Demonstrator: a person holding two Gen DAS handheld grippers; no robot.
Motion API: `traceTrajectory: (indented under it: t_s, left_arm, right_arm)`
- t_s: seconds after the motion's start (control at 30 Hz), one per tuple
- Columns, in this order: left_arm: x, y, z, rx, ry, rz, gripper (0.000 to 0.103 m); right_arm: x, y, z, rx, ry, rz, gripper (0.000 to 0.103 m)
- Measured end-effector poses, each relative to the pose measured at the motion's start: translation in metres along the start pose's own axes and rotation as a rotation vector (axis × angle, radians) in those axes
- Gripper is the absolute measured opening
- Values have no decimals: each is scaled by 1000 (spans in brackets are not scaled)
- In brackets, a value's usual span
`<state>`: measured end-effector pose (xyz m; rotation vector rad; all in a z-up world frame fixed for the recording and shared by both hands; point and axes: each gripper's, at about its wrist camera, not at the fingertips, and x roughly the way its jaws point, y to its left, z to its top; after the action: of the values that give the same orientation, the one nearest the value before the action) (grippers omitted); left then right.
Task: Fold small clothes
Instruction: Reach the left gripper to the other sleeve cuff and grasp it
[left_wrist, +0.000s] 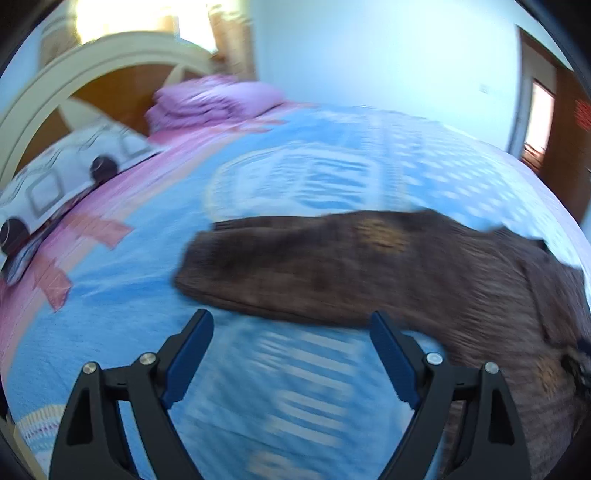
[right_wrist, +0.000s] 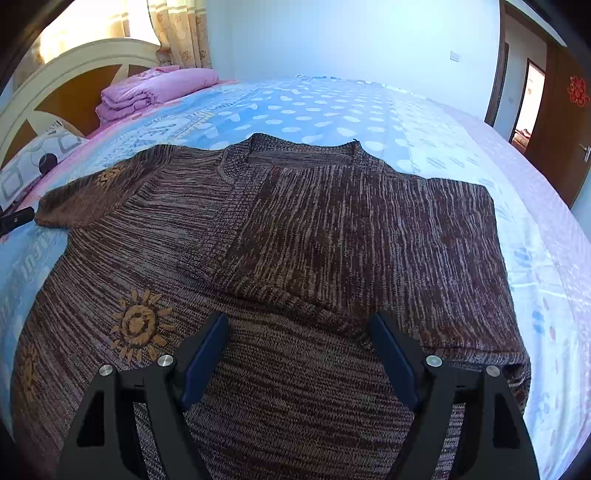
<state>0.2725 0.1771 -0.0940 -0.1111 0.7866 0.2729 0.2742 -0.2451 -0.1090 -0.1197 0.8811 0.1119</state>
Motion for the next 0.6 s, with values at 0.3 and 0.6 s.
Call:
traceTrajectory:
  t_s: [0.3, 0.6]
  left_arm:
    - [45, 73, 19, -202, 70, 59, 88]
    - [68, 87, 25, -327, 91, -31, 71]
  right_arm:
    - [0, 0, -2, 0, -19, -2, 80]
    - [-3, 1, -4, 0, -28, -7, 80]
